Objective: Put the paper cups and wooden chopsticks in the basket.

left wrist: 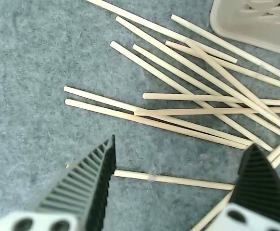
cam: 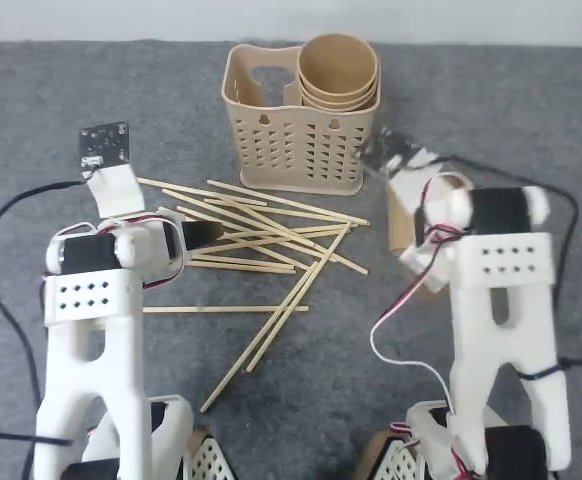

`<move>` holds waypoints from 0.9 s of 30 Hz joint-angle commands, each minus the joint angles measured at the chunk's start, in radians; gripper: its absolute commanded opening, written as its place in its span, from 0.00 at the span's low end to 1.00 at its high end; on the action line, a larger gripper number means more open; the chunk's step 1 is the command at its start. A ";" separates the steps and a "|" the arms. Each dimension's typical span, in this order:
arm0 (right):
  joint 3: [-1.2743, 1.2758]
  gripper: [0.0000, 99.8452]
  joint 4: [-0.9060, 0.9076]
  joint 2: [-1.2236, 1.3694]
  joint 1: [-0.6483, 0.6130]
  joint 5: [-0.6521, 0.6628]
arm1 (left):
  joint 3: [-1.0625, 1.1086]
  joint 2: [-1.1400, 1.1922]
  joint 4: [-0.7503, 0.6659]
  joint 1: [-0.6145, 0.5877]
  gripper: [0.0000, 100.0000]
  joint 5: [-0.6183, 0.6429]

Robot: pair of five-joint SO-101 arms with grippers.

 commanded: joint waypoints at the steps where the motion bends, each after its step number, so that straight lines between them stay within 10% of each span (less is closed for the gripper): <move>1: -0.233 0.01 0.054 -0.041 0.015 0.028 | -0.008 -0.040 -0.014 0.005 0.38 -0.008; 27: -1.220 0.01 -0.309 0.556 -0.237 0.094 | -0.008 -0.040 -0.017 0.005 0.38 -0.008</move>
